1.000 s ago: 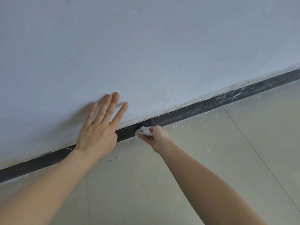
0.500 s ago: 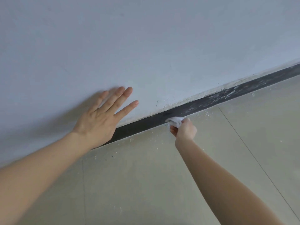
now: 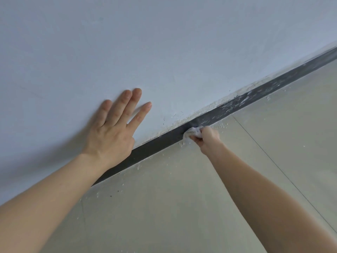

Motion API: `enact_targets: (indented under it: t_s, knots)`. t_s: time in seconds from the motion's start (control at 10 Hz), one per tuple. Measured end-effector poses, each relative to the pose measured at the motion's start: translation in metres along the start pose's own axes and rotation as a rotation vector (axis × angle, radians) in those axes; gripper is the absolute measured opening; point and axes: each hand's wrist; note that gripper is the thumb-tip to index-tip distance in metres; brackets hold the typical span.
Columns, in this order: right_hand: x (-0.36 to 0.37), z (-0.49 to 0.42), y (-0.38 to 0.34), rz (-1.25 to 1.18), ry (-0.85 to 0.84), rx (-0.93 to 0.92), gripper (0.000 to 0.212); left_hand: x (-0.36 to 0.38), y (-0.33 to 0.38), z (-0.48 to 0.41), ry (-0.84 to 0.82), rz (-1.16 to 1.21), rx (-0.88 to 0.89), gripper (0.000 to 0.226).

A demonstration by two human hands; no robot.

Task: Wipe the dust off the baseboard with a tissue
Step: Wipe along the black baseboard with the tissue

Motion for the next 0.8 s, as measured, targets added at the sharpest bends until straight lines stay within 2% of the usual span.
enact_targets:
  t_s: [0.1, 0.2, 0.3, 0.4, 0.5, 0.6, 0.7, 0.8]
  knots:
    - [-0.02, 0.006, -0.026, -0.153, 0.126, -0.182, 0.027, 0.008, 0.001, -0.001, 0.037, -0.048, -0.004, 0.089]
    - [-0.022, 0.01, -0.017, 0.006, 0.176, -0.148, 0.023, 0.012, 0.003, -0.002, 0.041, -0.057, -0.027, 0.089]
    - [0.01, 0.043, 0.041, 0.244, -0.151, 0.114, 0.008, 0.013, 0.005, -0.002, 0.043, -0.023, -0.038, 0.088]
    - [0.055, 0.075, 0.083, 0.263, -0.425, 0.267, 0.026, 0.013, 0.004, -0.003, 0.053, -0.035, -0.028, 0.088]
    - [0.071, 0.082, 0.063, 0.28, -0.5, 0.209, 0.023, 0.012, 0.003, -0.002, 0.073, -0.031, -0.021, 0.086]
    - [0.044, 0.061, 0.013, 0.204, -0.324, -0.003, 0.021, 0.012, 0.003, -0.001, 0.075, -0.003, -0.021, 0.084]
    - [0.0, 0.039, -0.033, -0.21, 0.021, -0.155, 0.021, 0.011, 0.003, -0.001, 0.088, 0.006, -0.018, 0.081]
    - [0.0, 0.047, -0.026, -0.059, 0.074, -0.12, 0.027, 0.011, 0.003, -0.002, 0.108, 0.008, -0.021, 0.08]
Point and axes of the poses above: each hand's wrist, its own z-axis away from the middle knuckle, its own x-axis out of the palm, y = z × x, and after that the axes turned 3 degrees about -x, right-handed
